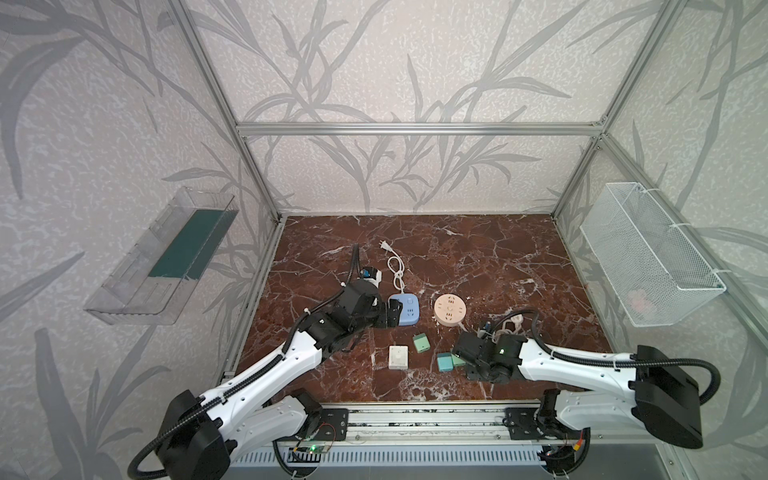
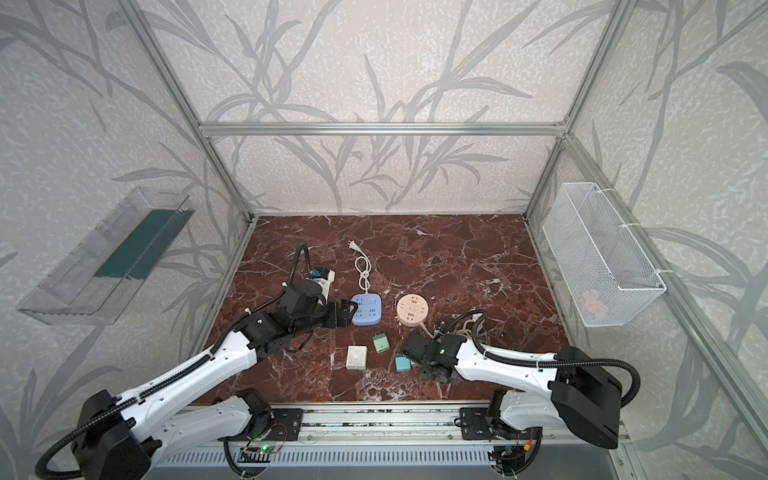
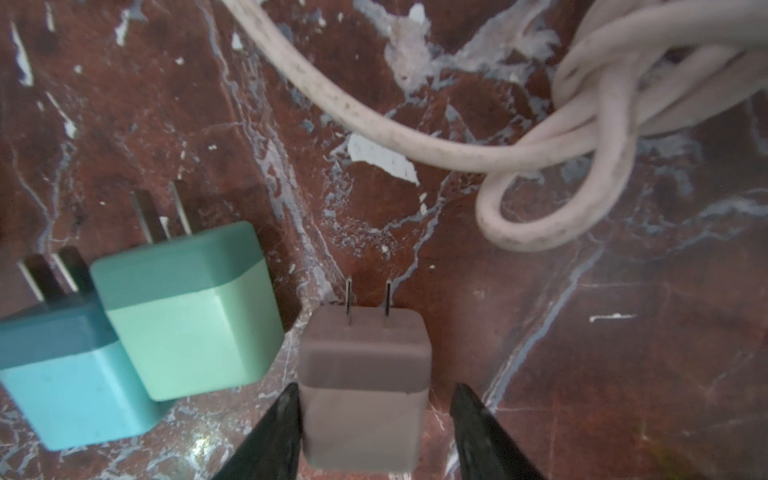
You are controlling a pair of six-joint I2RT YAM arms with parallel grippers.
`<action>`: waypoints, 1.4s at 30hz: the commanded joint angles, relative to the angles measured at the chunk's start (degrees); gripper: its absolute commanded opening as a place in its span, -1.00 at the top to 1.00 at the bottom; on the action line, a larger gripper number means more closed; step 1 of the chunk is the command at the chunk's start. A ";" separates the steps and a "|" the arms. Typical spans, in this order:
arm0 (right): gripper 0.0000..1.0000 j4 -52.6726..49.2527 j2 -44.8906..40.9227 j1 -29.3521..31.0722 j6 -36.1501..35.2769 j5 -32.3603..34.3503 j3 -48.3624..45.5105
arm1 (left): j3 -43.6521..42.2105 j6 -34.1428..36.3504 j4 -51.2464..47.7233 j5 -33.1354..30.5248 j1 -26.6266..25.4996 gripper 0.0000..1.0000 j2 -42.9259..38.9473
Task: Insert the plug
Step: 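Close the right gripper on the pinkish-mauve charger body, then lift the charger with the right gripper toward the left gripper while it approaches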
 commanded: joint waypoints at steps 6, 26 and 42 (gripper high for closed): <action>-0.09 0.27 0.65 0.35 -0.44 0.49 -0.88 | -0.88 -0.62 1.19 0.28 -0.35 -0.80 0.54; 0.59 -1.01 0.45 0.24 -2.34 1.98 -0.97 | -0.33 0.51 -0.37 1.48 -0.73 -0.78 1.10; 1.00 -6.60 -4.00 0.33 -43.22 -5.28 20.80 | 5.24 -3.77 -2.52 25.95 -2.18 -0.71 -0.75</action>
